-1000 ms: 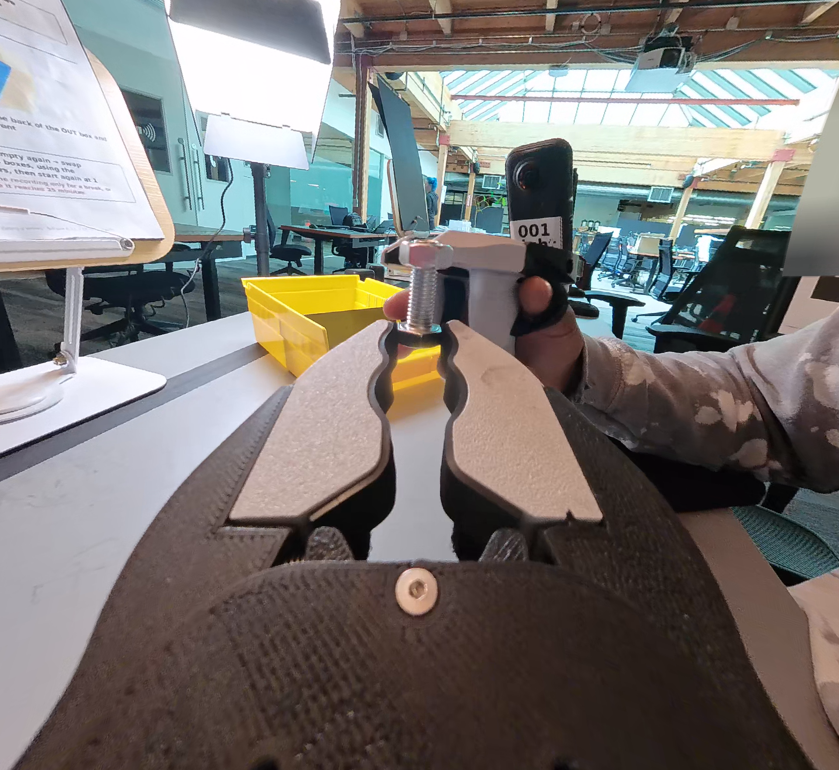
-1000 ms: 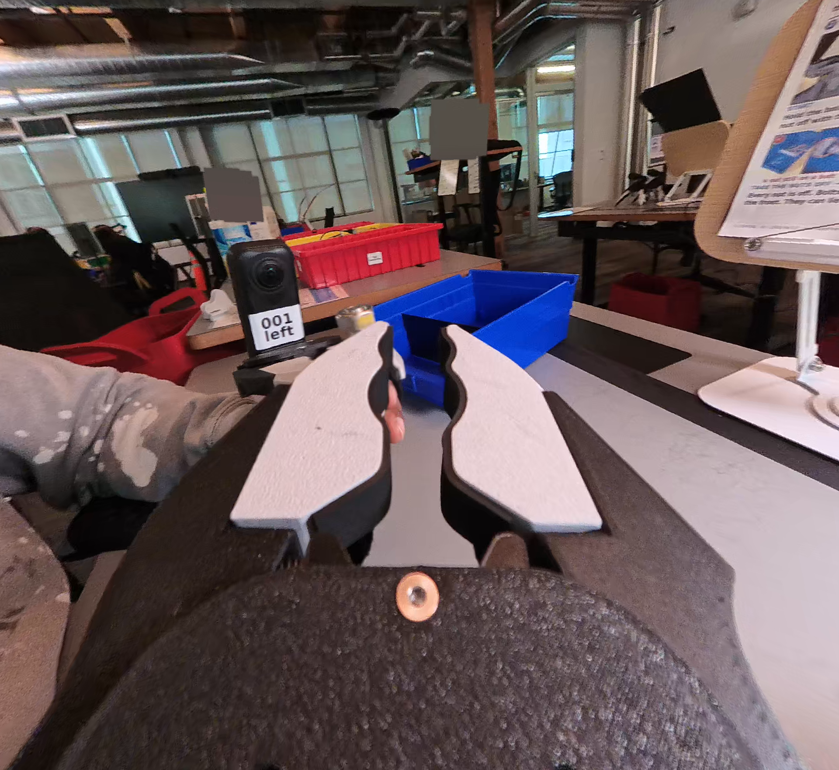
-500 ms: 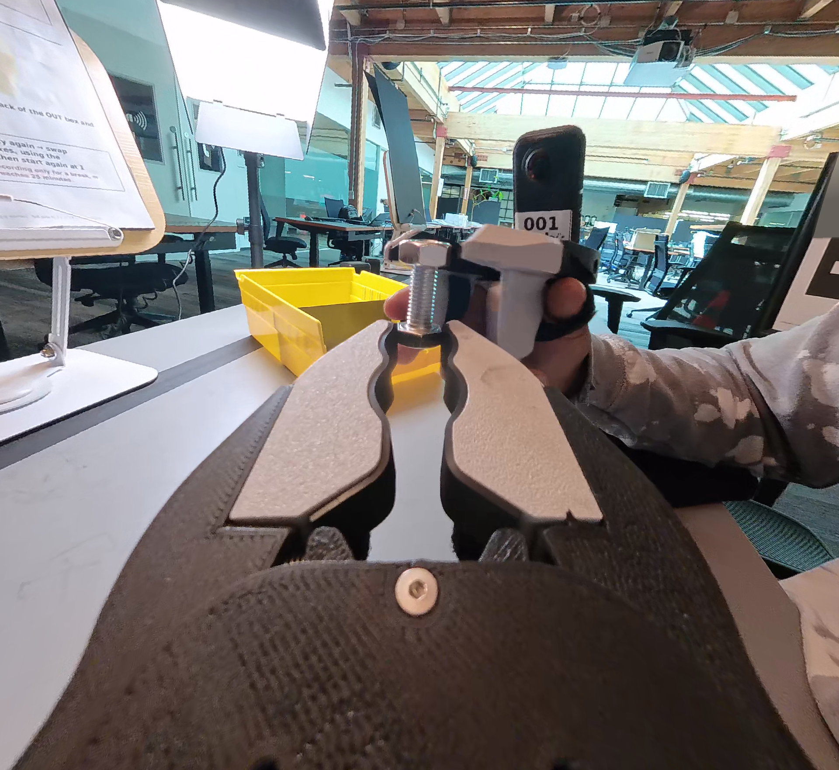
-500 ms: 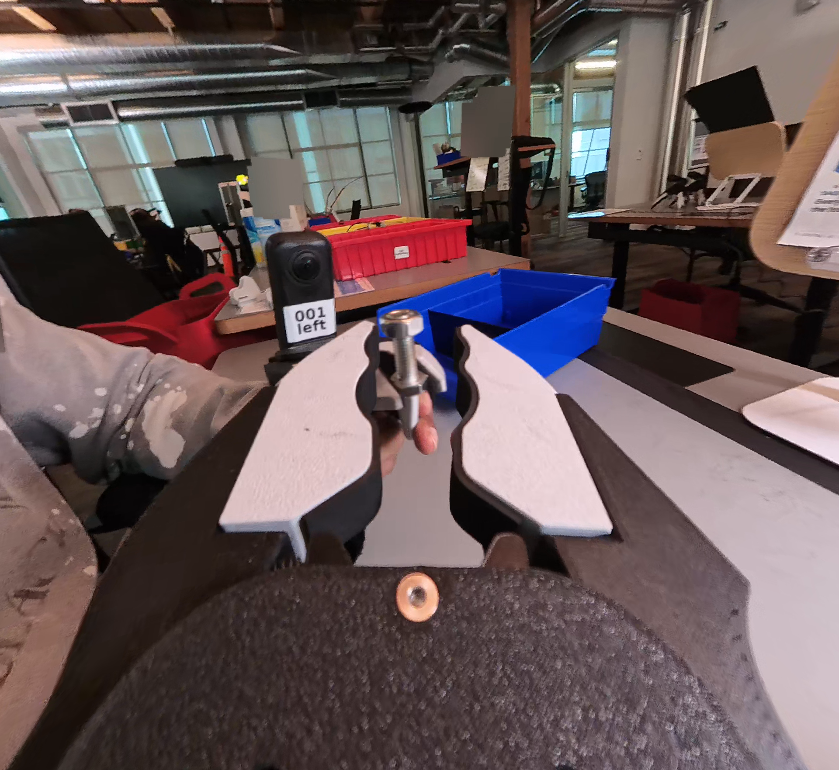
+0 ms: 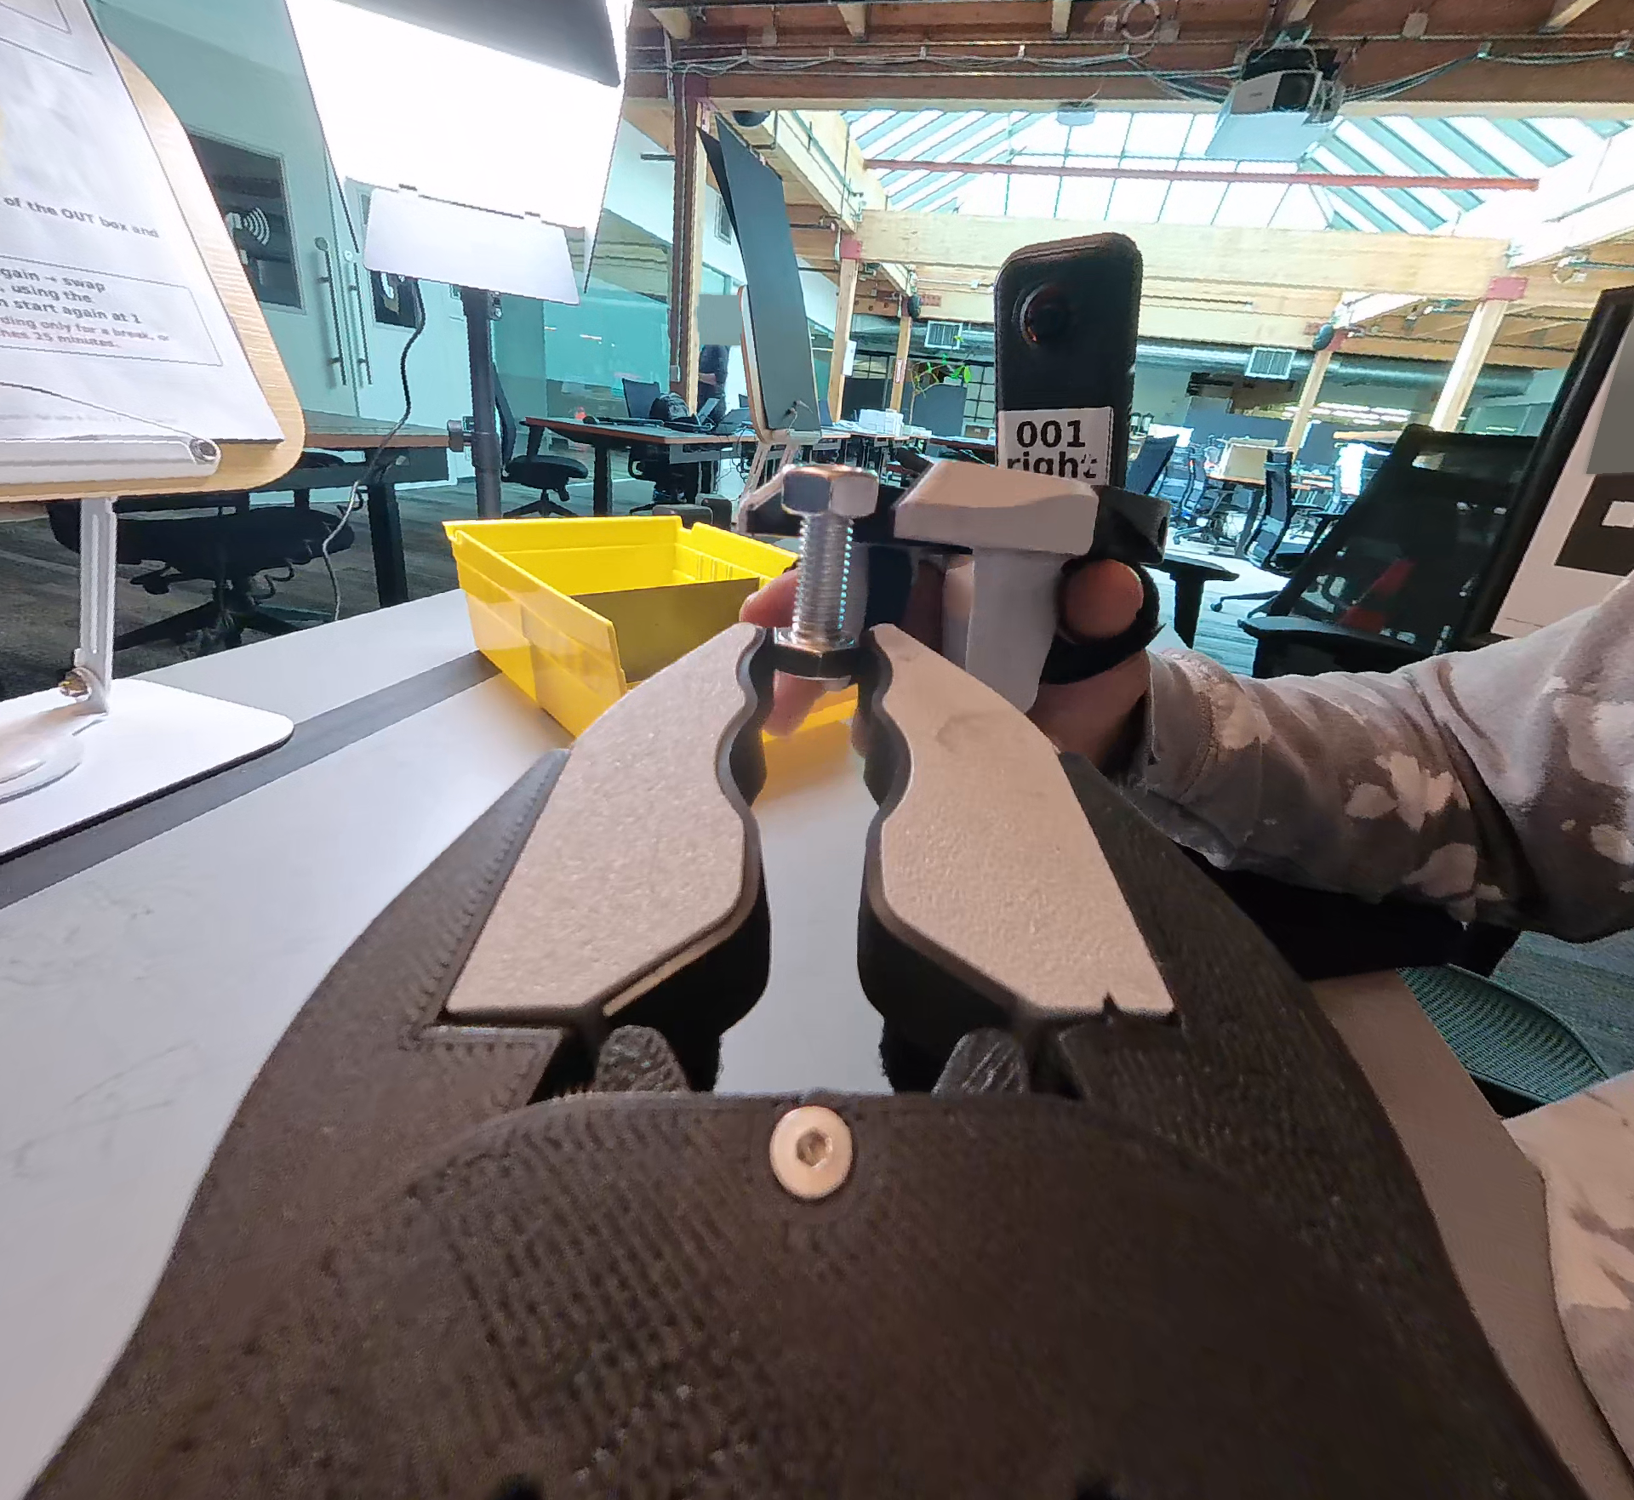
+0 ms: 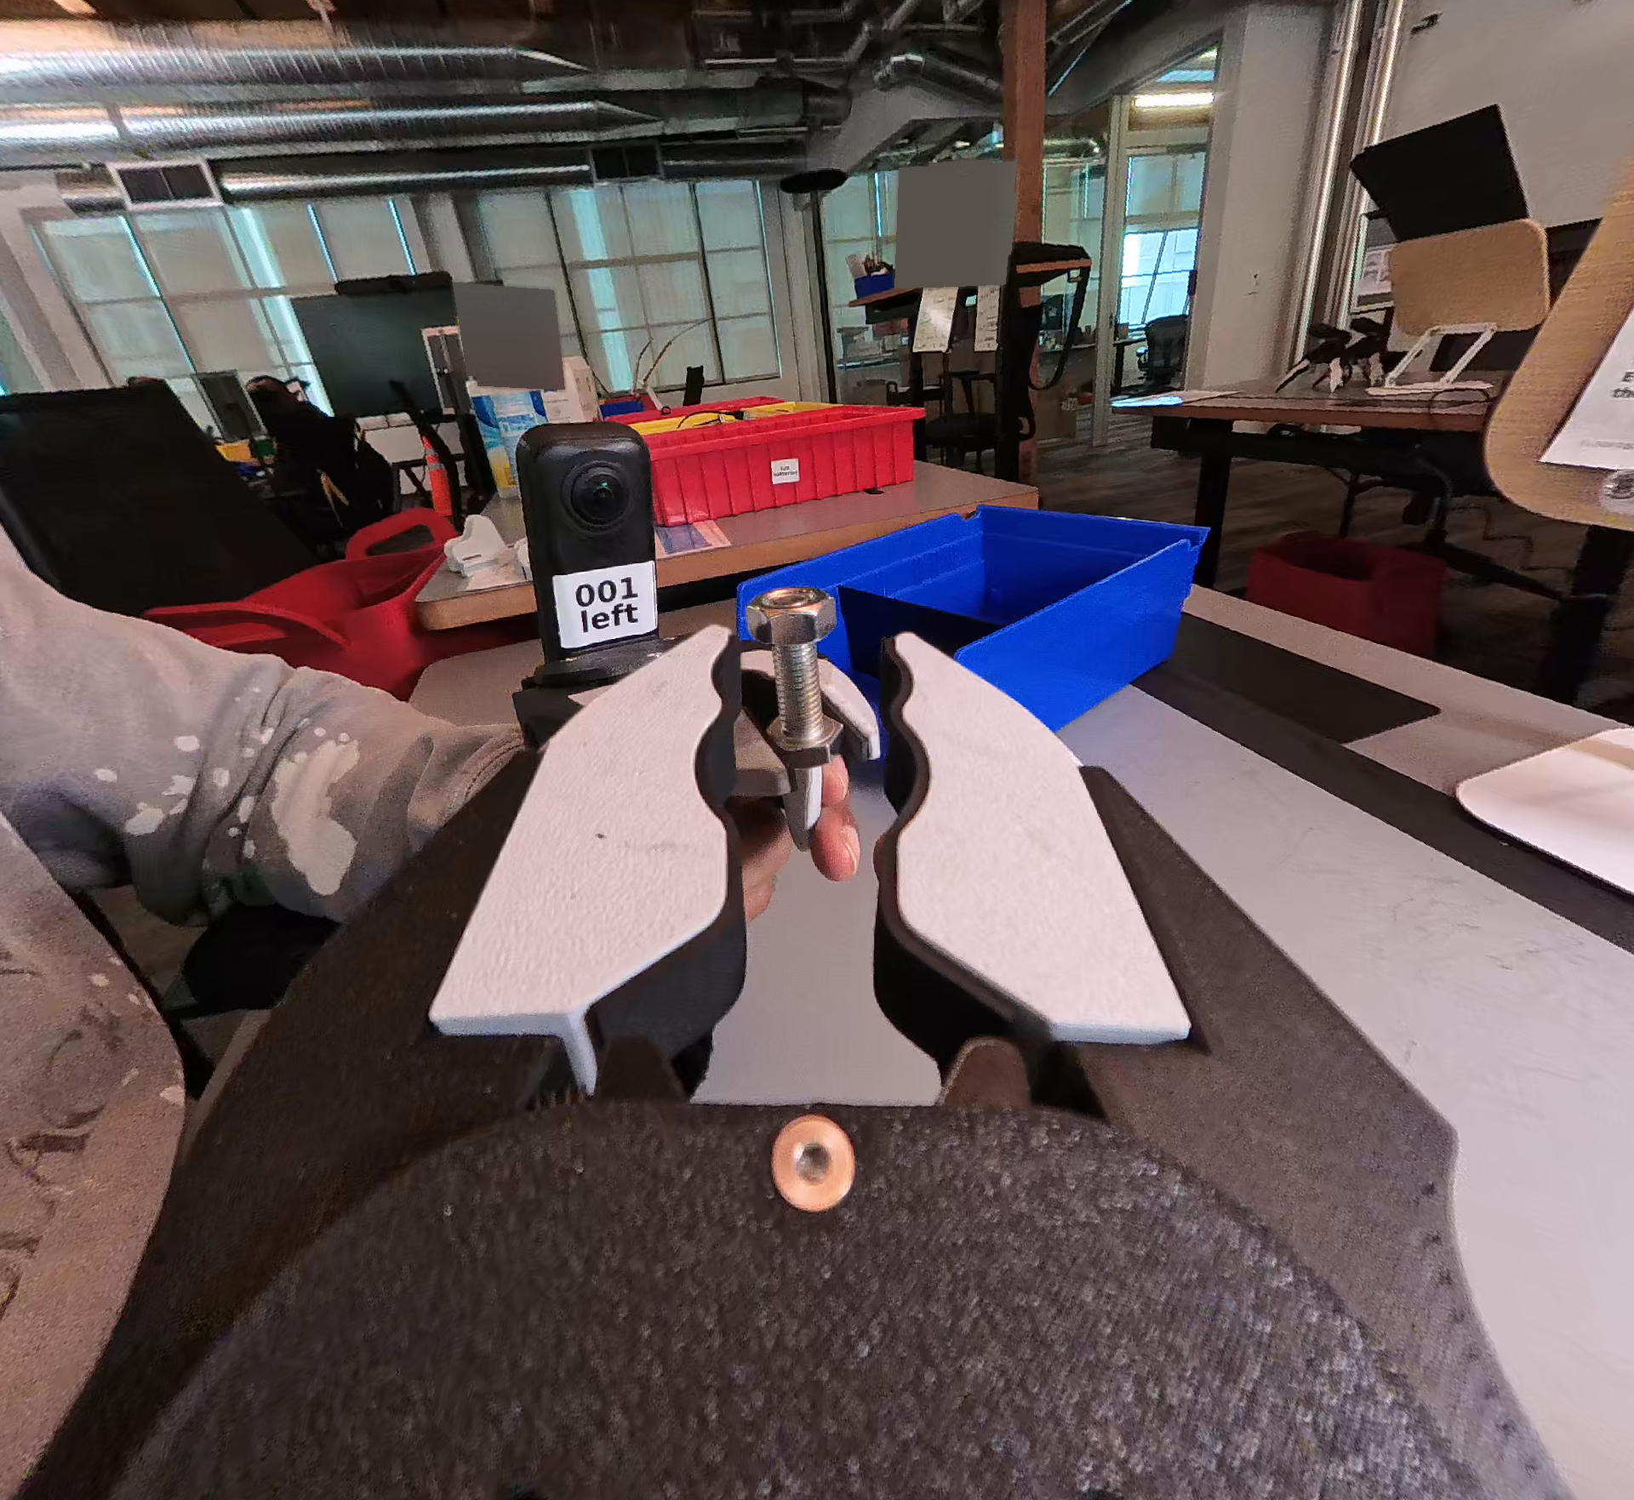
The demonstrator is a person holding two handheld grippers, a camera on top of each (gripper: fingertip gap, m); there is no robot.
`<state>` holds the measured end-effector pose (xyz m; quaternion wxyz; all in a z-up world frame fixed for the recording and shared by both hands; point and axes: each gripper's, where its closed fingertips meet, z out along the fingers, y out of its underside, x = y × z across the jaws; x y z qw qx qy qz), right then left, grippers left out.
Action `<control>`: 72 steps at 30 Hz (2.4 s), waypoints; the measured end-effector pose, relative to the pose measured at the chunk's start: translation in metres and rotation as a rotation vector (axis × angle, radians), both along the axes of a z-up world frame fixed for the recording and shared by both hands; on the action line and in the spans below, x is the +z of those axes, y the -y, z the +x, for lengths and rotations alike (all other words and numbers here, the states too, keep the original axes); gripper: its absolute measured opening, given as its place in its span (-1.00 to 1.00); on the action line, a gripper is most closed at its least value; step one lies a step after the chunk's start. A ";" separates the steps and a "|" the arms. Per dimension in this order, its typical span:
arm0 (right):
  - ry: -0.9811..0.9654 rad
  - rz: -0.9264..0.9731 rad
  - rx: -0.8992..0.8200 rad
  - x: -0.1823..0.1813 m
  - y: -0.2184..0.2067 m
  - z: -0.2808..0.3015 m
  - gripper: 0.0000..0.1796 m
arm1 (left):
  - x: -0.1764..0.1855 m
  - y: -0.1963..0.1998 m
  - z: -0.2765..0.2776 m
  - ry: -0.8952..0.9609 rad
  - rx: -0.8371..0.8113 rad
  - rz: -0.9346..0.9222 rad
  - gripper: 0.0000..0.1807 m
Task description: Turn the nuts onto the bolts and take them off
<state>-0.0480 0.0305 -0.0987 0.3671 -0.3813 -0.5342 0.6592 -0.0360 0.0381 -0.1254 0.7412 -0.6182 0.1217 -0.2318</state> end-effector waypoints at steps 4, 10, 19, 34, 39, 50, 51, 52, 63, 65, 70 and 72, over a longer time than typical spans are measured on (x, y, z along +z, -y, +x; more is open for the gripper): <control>-0.003 -0.009 -0.060 -0.001 -0.014 -0.001 -0.80 | 0.003 0.002 -0.001 0.005 -0.002 0.012 -0.79; -0.017 -0.015 -0.017 0.003 -0.006 0.002 -0.72 | 0.001 0.000 -0.002 0.000 0.005 0.004 -0.79; -0.025 -0.037 -0.081 0.006 -0.022 0.003 -0.88 | 0.004 0.002 -0.004 -0.012 0.018 0.022 -0.79; -0.032 -0.048 -0.036 0.010 -0.014 0.005 -0.75 | 0.004 0.001 -0.002 -0.008 0.016 0.020 -0.79; -0.019 -0.006 -0.031 0.007 -0.004 0.002 -0.71 | 0.001 0.000 0.000 -0.013 0.011 0.010 -0.79; -0.035 -0.011 -0.006 0.009 0.002 0.003 -0.68 | 0.000 0.000 0.001 -0.018 0.004 0.010 -0.79; -0.029 -0.003 -0.016 0.008 0.000 0.002 -0.69 | 0.001 0.001 0.002 -0.021 0.003 0.013 -0.79; -0.030 -0.002 -0.021 0.008 -0.002 0.002 -0.69 | 0.001 0.001 0.002 -0.019 0.003 0.015 -0.79; -0.052 -0.005 -0.013 0.011 -0.001 0.005 -0.71 | 0.000 0.000 0.002 -0.022 -0.001 0.009 -0.79; -0.047 0.016 -0.014 0.010 0.002 0.004 -0.71 | -0.001 0.001 0.005 -0.027 -0.006 0.009 -0.79; -0.058 0.008 -0.060 0.013 -0.012 0.007 -0.78 | 0.004 0.002 0.001 -0.017 0.003 0.025 -0.79; -0.059 0.003 -0.062 0.013 -0.015 0.008 -0.78 | 0.004 0.002 0.000 -0.020 0.007 0.024 -0.79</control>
